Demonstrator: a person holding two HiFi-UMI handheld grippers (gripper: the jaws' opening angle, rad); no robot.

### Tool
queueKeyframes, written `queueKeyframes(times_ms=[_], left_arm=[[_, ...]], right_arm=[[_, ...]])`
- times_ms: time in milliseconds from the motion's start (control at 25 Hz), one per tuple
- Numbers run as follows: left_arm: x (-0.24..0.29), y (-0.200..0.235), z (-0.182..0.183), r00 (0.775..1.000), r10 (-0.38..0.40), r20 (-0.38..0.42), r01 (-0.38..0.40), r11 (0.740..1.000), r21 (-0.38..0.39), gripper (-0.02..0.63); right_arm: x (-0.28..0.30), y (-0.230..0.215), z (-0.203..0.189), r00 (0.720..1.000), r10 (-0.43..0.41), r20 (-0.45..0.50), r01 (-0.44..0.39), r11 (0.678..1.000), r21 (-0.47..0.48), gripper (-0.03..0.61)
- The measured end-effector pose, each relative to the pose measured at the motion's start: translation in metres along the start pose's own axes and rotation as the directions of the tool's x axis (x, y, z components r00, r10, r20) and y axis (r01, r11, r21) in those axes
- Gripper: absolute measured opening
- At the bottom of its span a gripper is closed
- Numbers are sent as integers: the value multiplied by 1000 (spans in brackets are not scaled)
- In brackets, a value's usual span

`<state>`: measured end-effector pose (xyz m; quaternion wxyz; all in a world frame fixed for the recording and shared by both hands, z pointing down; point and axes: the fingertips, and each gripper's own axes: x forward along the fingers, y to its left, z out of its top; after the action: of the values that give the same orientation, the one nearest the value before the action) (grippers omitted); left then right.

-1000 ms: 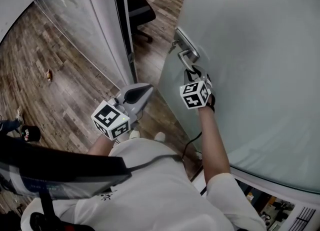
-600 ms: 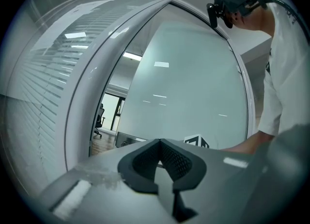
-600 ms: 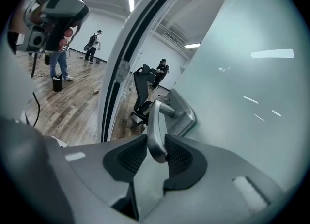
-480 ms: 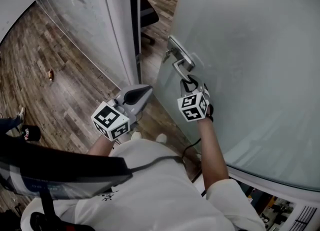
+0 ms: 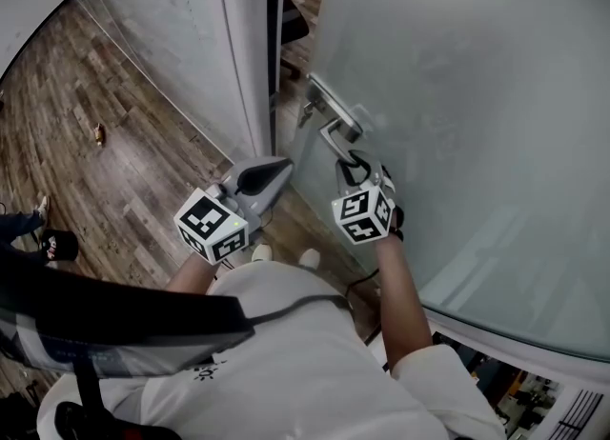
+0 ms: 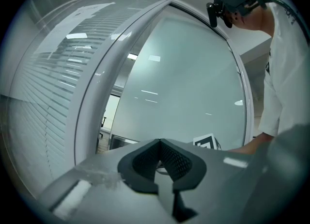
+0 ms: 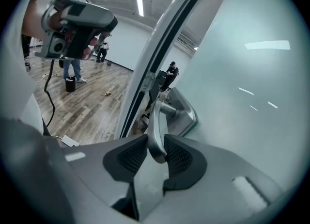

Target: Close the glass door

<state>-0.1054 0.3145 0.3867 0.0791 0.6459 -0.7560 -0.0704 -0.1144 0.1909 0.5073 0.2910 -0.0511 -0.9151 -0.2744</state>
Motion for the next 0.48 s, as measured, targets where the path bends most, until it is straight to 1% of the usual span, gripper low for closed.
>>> queueKeyframes(times_ms=[280, 480], left_arm=[[-41, -2, -11, 1000, 13, 9, -13, 1000, 0, 5], [-38, 5, -8, 1000, 28, 8, -28, 1000, -6, 5]], right_arm=[[-20, 52, 16, 999, 28, 28, -28, 999, -29, 109], [-26, 67, 21, 996, 74, 47, -72, 997, -38, 107]])
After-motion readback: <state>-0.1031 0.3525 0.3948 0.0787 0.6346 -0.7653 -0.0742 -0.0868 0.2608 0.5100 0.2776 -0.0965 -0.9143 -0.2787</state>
